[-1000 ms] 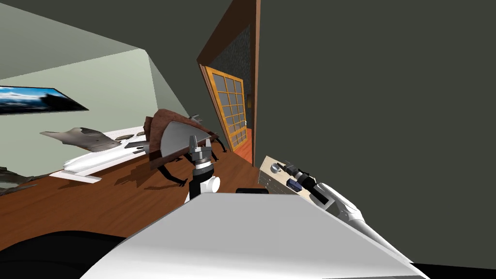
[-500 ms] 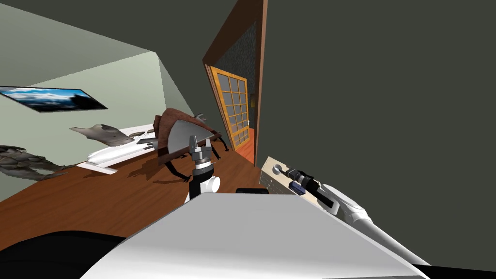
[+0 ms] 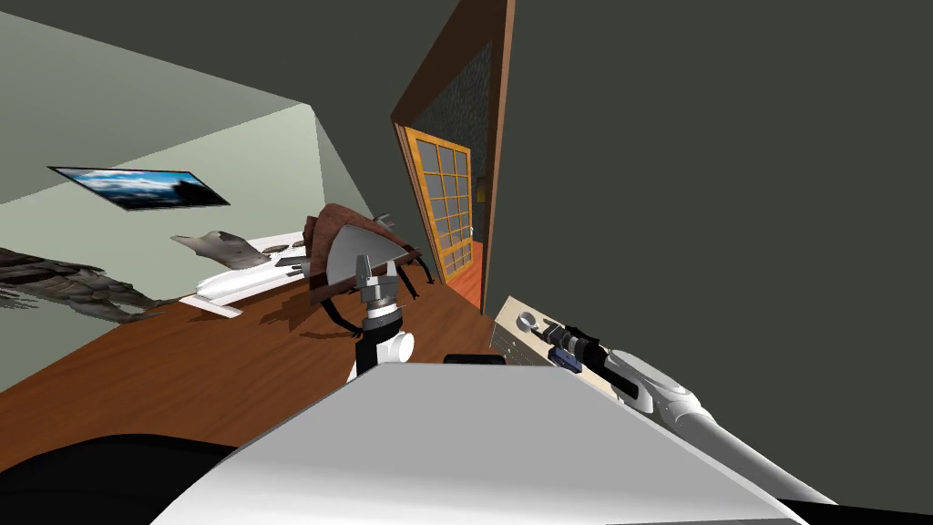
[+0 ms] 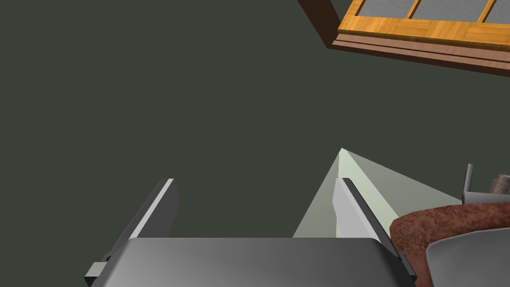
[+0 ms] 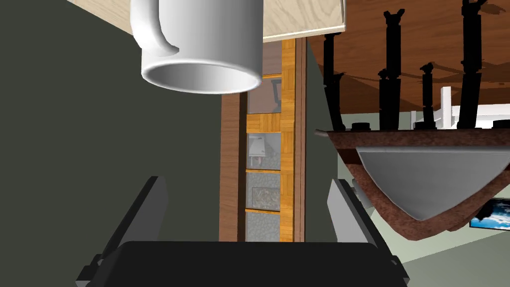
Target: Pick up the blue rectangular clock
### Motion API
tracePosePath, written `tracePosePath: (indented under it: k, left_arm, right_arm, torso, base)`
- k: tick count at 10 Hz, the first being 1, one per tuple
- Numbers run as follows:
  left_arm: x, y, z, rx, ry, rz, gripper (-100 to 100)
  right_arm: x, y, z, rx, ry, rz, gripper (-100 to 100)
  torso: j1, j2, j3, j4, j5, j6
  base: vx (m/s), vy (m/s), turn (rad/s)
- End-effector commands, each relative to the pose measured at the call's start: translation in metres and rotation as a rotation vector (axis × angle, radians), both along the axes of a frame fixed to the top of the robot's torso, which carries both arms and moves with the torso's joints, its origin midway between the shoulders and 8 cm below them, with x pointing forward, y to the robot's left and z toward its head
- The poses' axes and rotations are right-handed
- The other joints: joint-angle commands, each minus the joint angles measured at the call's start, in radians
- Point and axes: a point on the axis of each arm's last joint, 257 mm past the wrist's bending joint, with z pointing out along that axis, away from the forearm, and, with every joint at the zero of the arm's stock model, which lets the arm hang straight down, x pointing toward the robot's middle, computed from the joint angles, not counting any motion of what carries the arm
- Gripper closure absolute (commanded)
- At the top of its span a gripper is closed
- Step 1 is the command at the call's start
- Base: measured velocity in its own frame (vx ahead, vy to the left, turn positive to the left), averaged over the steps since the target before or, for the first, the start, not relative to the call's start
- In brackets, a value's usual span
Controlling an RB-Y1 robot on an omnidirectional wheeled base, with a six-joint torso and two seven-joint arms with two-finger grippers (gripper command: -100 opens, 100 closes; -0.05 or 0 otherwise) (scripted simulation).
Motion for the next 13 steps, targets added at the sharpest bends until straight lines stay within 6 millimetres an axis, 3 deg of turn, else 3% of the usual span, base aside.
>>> tracePosePath:
  k: [1,5,6,7,9,11,12,13]
  left_arm:
    - [0.0,0.0,0.0,0.0,0.0,0.0,0]
    - [0.0,0.0,0.0,0.0,0.0,0.0,0]
    - [0.0,0.0,0.0,0.0,0.0,0.0,0]
    - [0.0,0.0,0.0,0.0,0.0,0.0,0]
    - [0.0,0.0,0.0,0.0,0.0,0.0,0]
    - [0.0,0.0,0.0,0.0,0.0,0.0,0]
    - [0.0,0.0,0.0,0.0,0.0,0.0,0]
    - [0.0,0.0,0.0,0.0,0.0,0.0,0]
  right_arm:
    - [-0.011,-0.011,-0.012,-0.032,0.038,0.011,-100]
    - [-0.068,-0.056,-0.057,-0.179,0.215,0.101,-100]
    - [-0.068,-0.057,-0.057,-0.18,0.216,0.101,-100]
    - [-0.087,-0.071,-0.067,-0.22,0.272,0.13,-100]
    - [-0.088,-0.072,-0.068,-0.222,0.275,0.127,-100]
    - [-0.125,-0.098,-0.082,-0.289,0.378,0.182,-100]
    - [-0.128,-0.102,-0.083,-0.293,0.385,0.175,-100]
    - [-0.146,-0.115,-0.088,-0.323,0.435,0.196,-100]
  torso:
    - [0.0,0.0,0.0,0.0,0.0,0.0]
    - [-0.001,0.001,0.0,0.0,0.0,0.001]
    - [0.0,0.001,0.001,0.0,0.0,0.0]
    - [-0.001,0.001,0.001,0.0,0.0,0.001]
    - [-0.001,0.001,0.001,0.0,0.0,0.001]
    - [-0.001,0.001,0.001,0.0,0.0,0.0]
    - [0.0,0.001,0.001,0.0,0.0,0.0]
    - [-0.001,0.001,0.001,0.0,0.0,0.001]
  base:
    - [0.032,0.012,0.083]
    - [0.014,0.013,0.113]
    - [0.008,0.008,0.03]
    - [0.01,0.009,0.083]
    - [0.004,0.003,0.023]
    - [0.013,0.009,0.106]
    - [0.009,0.009,0.043]
    - [0.012,0.008,0.062]
